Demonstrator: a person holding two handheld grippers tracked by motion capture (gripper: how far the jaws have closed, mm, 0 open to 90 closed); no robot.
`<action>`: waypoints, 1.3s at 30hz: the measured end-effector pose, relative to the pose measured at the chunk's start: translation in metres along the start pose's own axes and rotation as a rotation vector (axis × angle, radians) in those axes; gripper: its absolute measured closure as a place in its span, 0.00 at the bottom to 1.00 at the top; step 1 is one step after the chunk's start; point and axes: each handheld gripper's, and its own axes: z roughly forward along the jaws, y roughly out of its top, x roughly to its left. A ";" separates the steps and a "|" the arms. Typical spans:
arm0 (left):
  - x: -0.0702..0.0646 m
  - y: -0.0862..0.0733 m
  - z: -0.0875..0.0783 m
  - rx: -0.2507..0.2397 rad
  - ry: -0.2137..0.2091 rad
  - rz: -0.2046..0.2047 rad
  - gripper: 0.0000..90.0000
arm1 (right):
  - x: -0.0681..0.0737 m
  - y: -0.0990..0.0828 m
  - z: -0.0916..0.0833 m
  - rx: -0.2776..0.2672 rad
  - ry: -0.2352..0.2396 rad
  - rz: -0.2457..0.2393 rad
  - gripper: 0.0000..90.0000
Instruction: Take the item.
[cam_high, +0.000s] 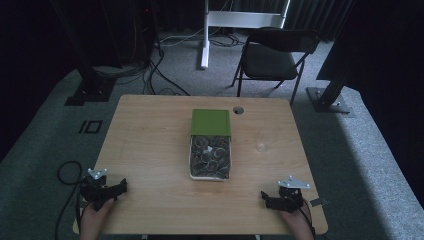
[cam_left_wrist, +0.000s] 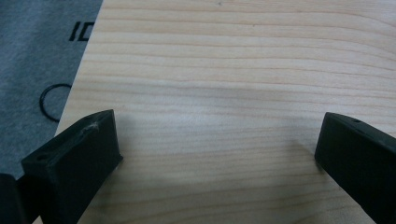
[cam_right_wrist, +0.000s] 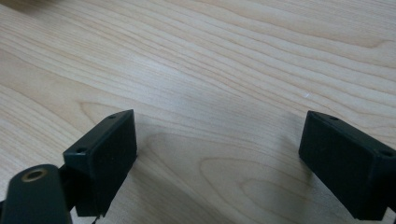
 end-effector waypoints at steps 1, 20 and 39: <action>0.001 0.000 0.000 0.000 -0.009 0.008 0.00 | 0.000 0.000 0.000 -0.001 0.002 0.000 0.13; 0.008 0.000 0.000 0.000 -0.068 0.074 0.00 | 0.000 0.000 -0.001 0.019 0.009 -0.028 0.13; 0.008 0.000 0.000 0.000 -0.068 0.074 0.00 | 0.005 0.024 -0.013 0.001 0.065 0.007 0.13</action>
